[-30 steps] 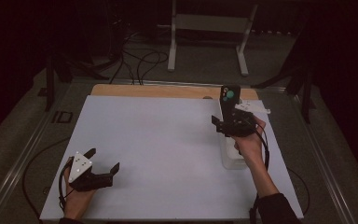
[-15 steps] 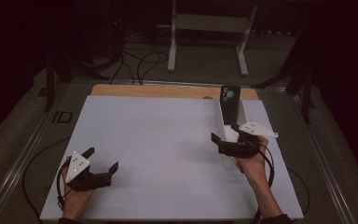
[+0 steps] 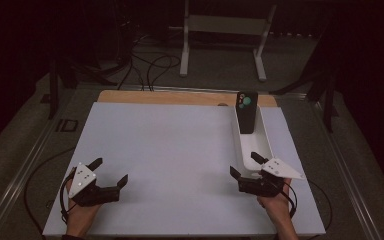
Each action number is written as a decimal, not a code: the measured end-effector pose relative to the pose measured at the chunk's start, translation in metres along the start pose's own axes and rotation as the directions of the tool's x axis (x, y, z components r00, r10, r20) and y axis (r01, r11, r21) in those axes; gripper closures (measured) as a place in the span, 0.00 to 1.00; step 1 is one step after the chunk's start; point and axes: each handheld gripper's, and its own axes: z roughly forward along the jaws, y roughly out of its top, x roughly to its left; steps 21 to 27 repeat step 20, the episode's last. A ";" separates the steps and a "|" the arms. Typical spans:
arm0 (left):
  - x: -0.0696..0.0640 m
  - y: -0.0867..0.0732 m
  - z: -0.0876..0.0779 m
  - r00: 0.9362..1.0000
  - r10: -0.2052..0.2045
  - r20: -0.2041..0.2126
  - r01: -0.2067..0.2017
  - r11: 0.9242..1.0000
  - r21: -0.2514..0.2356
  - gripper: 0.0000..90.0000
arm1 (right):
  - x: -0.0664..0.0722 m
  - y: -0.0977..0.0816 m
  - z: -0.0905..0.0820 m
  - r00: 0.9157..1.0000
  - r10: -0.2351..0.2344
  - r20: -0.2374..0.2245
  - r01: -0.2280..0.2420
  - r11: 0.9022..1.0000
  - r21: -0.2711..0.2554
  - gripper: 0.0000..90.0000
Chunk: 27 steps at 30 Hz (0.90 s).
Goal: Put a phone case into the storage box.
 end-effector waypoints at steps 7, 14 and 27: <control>0.000 0.000 -0.001 1.000 0.010 0.005 -0.010 1.000 0.004 0.00 | 0.002 -0.009 -0.003 1.000 -0.024 0.001 0.024 0.999 -0.026 0.10; -0.003 -0.001 0.000 1.000 0.019 0.009 -0.019 1.000 0.009 0.00 | 0.004 -0.013 -0.001 0.999 -0.033 -0.007 0.033 0.999 -0.024 0.10; -0.003 -0.001 0.001 1.000 0.021 0.006 -0.021 1.000 0.011 0.00 | 0.003 -0.015 0.000 0.999 -0.038 -0.006 0.038 0.999 -0.017 0.10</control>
